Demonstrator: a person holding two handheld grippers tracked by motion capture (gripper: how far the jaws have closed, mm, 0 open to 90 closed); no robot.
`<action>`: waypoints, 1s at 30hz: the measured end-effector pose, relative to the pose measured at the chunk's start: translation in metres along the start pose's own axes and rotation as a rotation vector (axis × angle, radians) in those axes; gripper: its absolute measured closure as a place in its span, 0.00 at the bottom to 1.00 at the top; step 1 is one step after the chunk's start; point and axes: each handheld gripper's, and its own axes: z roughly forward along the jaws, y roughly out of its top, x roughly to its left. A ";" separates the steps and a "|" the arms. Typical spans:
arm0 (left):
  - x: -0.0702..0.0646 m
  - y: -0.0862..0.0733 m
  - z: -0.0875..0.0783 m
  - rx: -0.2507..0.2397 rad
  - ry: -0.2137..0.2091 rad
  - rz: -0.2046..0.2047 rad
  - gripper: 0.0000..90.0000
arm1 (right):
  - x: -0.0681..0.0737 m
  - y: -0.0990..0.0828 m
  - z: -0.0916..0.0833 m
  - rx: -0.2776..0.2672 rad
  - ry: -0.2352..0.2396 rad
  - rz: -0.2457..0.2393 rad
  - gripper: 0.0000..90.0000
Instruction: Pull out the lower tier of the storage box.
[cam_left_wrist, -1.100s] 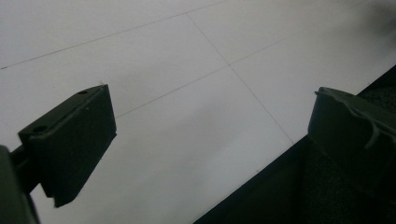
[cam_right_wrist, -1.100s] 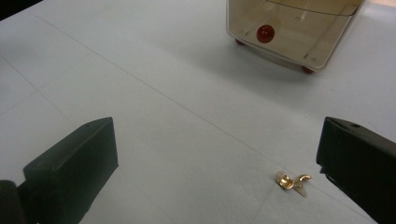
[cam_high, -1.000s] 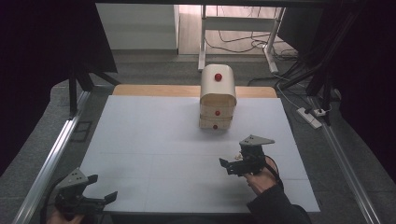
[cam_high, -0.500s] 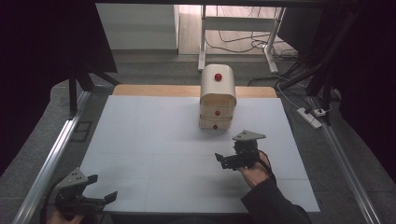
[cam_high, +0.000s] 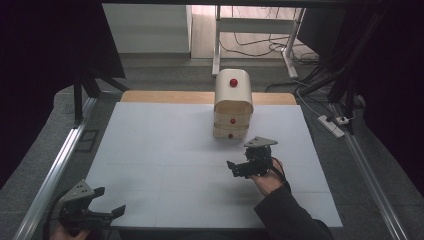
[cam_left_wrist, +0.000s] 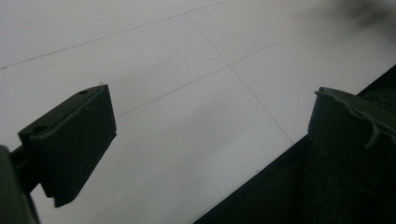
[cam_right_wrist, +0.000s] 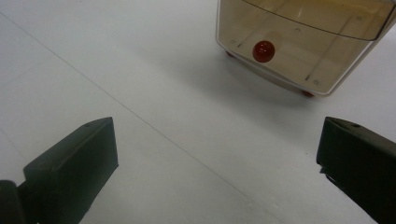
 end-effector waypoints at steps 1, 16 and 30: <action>0.000 0.000 0.000 0.000 0.000 0.000 0.02 | 0.000 0.001 0.003 0.005 -0.012 -0.001 0.00; 0.001 0.000 0.000 -0.002 -0.004 -0.002 0.02 | -0.002 0.015 0.030 0.043 -0.075 0.008 0.00; 0.001 0.000 0.000 -0.004 -0.005 -0.002 0.02 | -0.005 0.020 0.054 0.040 -0.128 0.031 0.03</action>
